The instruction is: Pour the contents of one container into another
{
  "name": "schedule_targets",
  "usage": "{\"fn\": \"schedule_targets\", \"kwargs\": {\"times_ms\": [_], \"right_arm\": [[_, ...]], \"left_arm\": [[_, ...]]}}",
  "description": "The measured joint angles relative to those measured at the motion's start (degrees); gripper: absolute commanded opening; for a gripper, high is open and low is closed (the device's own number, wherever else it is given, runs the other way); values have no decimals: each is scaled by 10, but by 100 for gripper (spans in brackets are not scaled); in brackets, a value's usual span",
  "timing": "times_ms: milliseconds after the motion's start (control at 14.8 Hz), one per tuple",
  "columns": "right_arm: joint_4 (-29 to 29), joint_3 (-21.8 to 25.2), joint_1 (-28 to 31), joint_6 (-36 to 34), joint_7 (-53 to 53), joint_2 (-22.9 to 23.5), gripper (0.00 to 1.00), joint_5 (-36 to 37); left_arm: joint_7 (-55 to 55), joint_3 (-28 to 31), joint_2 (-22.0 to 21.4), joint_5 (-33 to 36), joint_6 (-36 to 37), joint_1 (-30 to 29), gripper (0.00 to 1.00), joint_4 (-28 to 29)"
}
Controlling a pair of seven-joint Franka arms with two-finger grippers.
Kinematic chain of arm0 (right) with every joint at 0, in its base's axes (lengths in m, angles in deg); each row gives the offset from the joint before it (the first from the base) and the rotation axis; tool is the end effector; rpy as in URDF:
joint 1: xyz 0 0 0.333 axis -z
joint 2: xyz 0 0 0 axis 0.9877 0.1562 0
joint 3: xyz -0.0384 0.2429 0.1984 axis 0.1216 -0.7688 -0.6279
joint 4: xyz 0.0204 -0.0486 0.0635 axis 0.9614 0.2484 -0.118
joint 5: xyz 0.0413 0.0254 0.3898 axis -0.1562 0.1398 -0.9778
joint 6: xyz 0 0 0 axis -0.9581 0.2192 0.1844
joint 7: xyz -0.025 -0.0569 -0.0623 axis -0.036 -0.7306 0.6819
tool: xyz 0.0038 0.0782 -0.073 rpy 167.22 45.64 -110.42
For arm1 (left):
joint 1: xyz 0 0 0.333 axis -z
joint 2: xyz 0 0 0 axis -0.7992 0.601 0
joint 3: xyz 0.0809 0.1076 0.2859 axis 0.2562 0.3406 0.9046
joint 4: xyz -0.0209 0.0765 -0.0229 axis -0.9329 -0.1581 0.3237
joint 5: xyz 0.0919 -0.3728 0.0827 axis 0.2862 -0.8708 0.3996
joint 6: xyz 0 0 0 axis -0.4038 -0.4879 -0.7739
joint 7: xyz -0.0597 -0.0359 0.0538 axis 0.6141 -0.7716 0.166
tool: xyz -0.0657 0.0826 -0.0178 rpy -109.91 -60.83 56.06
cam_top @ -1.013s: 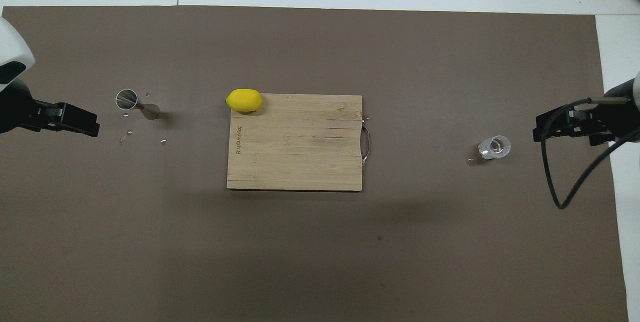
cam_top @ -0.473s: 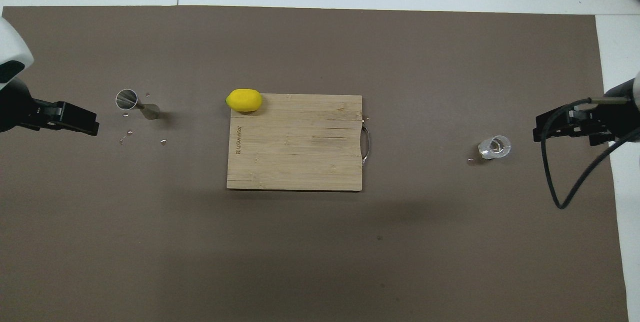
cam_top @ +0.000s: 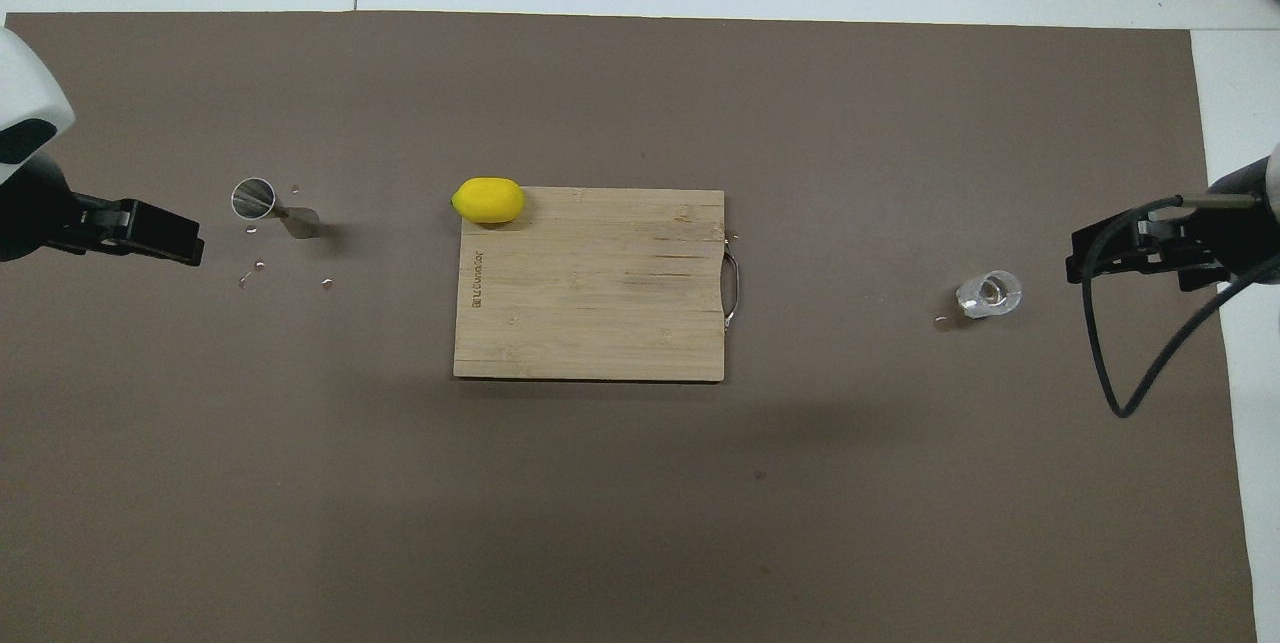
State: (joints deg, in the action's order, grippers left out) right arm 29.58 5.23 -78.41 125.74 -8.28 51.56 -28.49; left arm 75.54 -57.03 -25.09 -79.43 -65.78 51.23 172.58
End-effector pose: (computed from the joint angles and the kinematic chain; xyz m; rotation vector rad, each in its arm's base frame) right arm 0.5478 0.0107 0.6103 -3.1198 0.1351 0.1481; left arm 0.5513 -0.0581 0.6184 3.1101 -0.2622 -0.0263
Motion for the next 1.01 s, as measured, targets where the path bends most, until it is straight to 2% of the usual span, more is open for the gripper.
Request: {"fn": "schedule_targets", "kwargs": {"times_ms": [540,1013], "right_arm": [[0,3,0,-1,0,0,99,0],[0,4,0,8,0,0,99,4]], "left_arm": [[0,2,6,-5,-27,-2,100,37],[0,7,64,-43,-28,-43,100,46]]}}
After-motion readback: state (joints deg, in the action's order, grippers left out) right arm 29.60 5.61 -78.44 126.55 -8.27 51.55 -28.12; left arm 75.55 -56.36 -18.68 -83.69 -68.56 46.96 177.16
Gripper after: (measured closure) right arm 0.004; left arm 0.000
